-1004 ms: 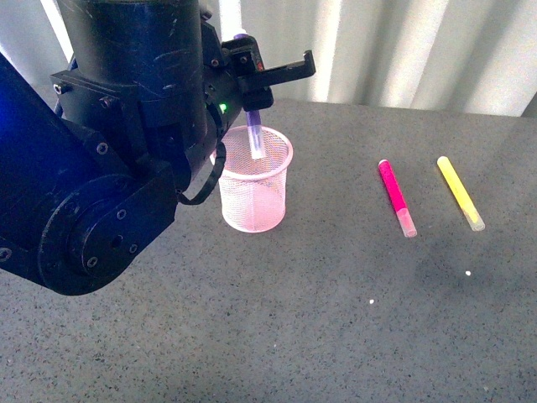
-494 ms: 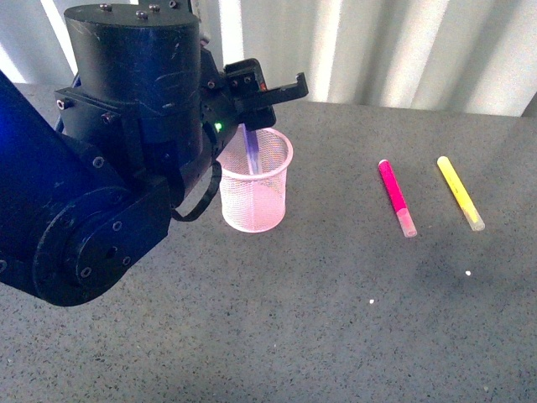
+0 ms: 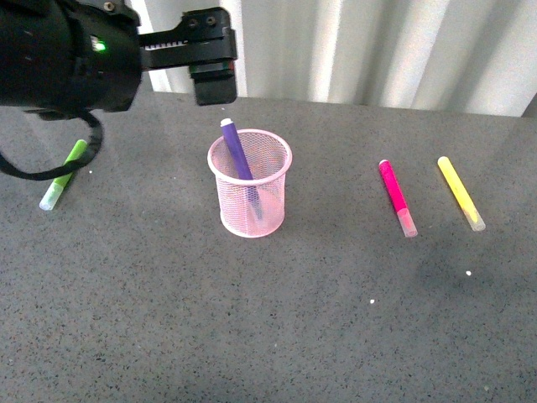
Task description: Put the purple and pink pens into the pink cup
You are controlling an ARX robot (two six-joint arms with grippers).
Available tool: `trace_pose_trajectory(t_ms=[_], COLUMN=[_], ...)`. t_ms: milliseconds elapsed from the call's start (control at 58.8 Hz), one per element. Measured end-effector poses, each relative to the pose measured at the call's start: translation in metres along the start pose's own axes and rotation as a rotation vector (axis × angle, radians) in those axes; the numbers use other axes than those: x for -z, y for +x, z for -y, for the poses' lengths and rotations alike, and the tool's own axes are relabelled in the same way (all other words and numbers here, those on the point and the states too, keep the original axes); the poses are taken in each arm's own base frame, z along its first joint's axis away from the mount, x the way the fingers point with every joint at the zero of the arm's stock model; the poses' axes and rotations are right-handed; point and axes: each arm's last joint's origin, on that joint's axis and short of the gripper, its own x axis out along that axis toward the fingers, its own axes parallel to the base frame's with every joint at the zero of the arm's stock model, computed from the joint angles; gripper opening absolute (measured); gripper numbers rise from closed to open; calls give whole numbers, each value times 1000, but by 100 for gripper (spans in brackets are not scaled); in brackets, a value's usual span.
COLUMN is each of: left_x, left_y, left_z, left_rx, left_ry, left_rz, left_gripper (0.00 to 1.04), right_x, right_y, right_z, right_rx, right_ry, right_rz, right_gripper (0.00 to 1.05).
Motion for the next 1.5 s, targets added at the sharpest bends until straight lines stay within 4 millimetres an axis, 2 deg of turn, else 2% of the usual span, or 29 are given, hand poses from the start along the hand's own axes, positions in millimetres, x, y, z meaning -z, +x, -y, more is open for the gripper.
trace_pose_trajectory(t_ms=[136, 170, 238, 306, 374, 442, 562, 902, 1174, 1498], left_x=[3, 6, 17, 21, 21, 25, 43, 62, 72, 76], left_y=[-3, -1, -12, -39, -61, -74, -103, -144, -168, -190], left_z=[-2, -3, -14, -34, -47, -55, -71, -87, -100, -98], left_rx=[-8, -41, -112, -117, -130, -133, -123, -129, -134, -134], left_ry=[32, 65, 92, 90, 90, 92, 106, 110, 108, 109], left_rz=[-40, 7, 277, 453, 508, 517, 496, 496, 497, 522], left_gripper=[98, 95, 79, 61, 47, 36, 4, 4, 4, 4], right_x=[0, 0, 0, 0, 0, 0, 0, 0, 0, 0], right_y=[0, 0, 0, 0, 0, 0, 0, 0, 0, 0], right_z=[0, 0, 0, 0, 0, 0, 0, 0, 0, 0], right_rx=[0, 0, 0, 0, 0, 0, 0, 0, 0, 0], right_ry=[0, 0, 0, 0, 0, 0, 0, 0, 0, 0], right_rz=[0, 0, 0, 0, 0, 0, 0, 0, 0, 0], right_gripper=[98, 98, 98, 98, 98, 98, 98, 98, 98, 98])
